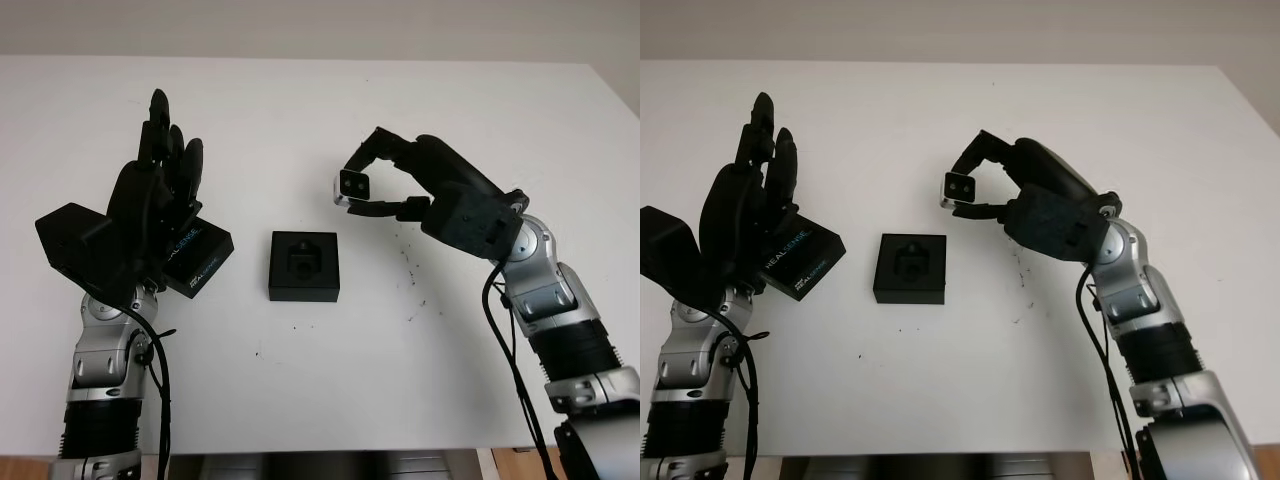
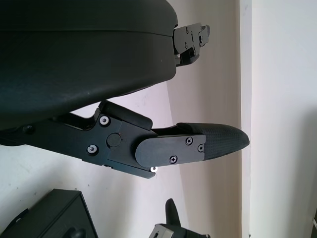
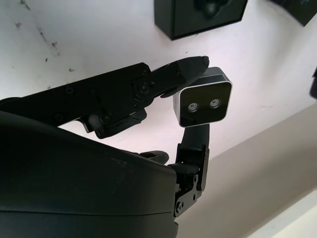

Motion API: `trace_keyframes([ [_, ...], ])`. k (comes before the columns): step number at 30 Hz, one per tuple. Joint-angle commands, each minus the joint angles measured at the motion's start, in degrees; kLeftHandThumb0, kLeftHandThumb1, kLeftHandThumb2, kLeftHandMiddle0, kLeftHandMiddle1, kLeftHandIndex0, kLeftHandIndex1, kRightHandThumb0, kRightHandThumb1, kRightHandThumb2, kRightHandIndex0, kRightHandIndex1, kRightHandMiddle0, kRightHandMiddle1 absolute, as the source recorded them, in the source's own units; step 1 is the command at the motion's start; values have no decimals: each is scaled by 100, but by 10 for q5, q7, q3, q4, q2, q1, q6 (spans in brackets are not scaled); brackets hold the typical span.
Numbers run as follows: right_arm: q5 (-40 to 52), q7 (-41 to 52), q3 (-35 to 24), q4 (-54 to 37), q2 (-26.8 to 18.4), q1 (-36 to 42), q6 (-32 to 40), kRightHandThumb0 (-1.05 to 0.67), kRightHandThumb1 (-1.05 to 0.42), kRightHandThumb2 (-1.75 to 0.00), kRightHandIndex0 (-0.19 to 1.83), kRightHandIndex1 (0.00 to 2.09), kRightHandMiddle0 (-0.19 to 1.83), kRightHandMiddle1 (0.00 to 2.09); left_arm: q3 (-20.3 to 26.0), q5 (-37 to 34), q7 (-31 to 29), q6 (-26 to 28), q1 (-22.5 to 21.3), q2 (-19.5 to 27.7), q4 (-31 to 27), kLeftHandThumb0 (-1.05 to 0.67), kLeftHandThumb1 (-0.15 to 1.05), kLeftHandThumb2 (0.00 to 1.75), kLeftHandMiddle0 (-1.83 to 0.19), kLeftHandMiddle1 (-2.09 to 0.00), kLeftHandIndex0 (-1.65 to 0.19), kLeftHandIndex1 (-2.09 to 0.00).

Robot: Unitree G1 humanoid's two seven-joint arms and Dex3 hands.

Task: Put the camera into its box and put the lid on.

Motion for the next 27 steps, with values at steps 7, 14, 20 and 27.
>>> trace_keyframes([
  [7, 1, 21, 0, -90, 13, 32, 58, -46, -105, -13, 29, 6, 31, 157, -6, 3, 3, -4, 2, -5, -10, -70, 105, 48, 19, 0, 19, 0],
  [14, -18, 31, 14, -160, 26, 54, 131, -44, -105, -14, 29, 6, 29, 159, -9, 2, 5, -4, 0, -7, -8, -71, 105, 48, 19, 0, 19, 0],
  [20, -43, 26, 30, -189, 37, 63, 159, -44, -105, -14, 31, 7, 27, 165, -11, -1, 6, -2, -2, -11, -6, -71, 105, 49, 19, 0, 19, 0],
  [27, -70, 33, 50, -209, 42, 61, 179, -42, -105, -11, 34, 8, 29, 164, -11, 1, 11, -5, -3, -20, -4, -71, 105, 48, 19, 0, 19, 0],
])
